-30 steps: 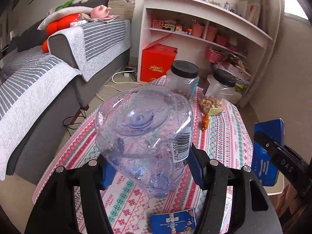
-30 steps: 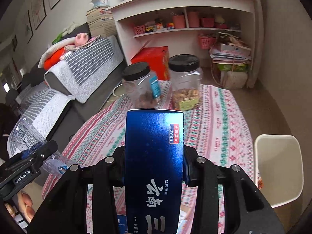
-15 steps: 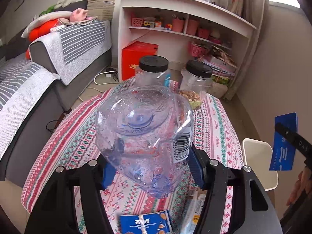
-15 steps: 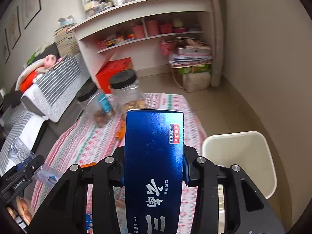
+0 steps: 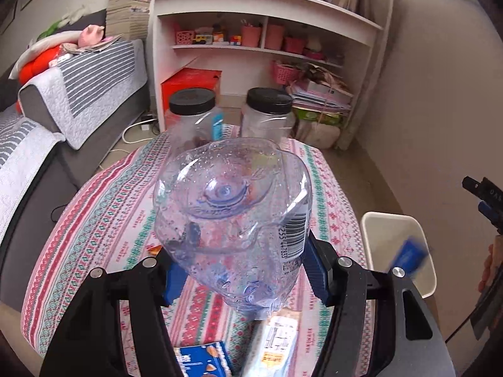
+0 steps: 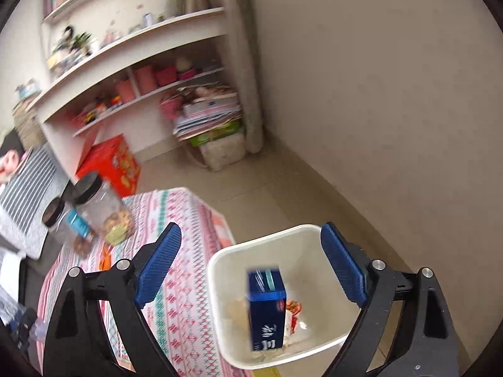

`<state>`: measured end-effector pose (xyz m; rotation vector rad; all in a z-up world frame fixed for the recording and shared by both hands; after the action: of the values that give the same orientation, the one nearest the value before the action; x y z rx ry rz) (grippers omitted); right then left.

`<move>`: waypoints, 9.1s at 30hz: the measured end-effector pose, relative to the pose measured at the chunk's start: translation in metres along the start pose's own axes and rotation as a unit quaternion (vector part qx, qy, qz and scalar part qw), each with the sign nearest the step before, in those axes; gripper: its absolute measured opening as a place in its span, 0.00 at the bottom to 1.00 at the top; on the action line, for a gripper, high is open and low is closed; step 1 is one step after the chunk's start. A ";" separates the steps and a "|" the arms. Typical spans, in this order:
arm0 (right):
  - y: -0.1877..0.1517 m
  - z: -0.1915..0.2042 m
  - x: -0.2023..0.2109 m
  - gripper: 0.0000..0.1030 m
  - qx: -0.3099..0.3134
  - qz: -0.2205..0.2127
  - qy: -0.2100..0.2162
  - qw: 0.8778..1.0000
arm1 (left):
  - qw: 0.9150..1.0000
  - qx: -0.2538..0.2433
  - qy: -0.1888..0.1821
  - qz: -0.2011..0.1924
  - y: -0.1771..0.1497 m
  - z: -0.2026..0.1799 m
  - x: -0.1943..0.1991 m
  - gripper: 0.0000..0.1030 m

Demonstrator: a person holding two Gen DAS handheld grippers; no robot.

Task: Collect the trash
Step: 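Carry both over the bin, drop the blue box from the right gripper, then the bottle from the left, then grasp the milk carton with the left gripper and lift it, then lower the right gripper onto the long orange peel and close it, then drop the orange peel from the right gripper while the left drops the carton in the bin, then grasp the blue almond biscuit box with the left gripper and lift it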

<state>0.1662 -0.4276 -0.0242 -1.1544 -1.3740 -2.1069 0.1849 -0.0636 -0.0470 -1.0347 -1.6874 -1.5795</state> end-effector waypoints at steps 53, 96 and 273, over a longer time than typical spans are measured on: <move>0.008 -0.061 0.031 0.93 -0.010 0.027 -0.027 0.999 | 0.989 -0.147 -0.002 0.034 -0.013 -0.196 -0.040 0.79; -0.060 0.186 -0.054 0.93 0.200 0.124 0.003 0.972 | 0.971 -0.063 -0.031 0.229 -0.051 0.020 -0.075 0.55; -0.038 0.097 -0.041 0.93 0.077 0.126 0.059 0.987 | 0.899 -0.285 0.029 0.331 -0.109 0.000 -0.088 0.84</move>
<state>0.2064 -0.3293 -0.0606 -1.0624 -1.2419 -1.8270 0.1370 -0.0748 -0.1784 -1.6104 -0.6773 -1.6082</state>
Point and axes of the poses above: each gripper's, at about its wrist camera, not at the fingertips, and x roughly against the way its jaws point, z to its left, y to its top, the point moved 1 cm from there along -x, roughly the way its jaws point, and after that the axes turned 15 degrees about z, right-handed, at the moved point
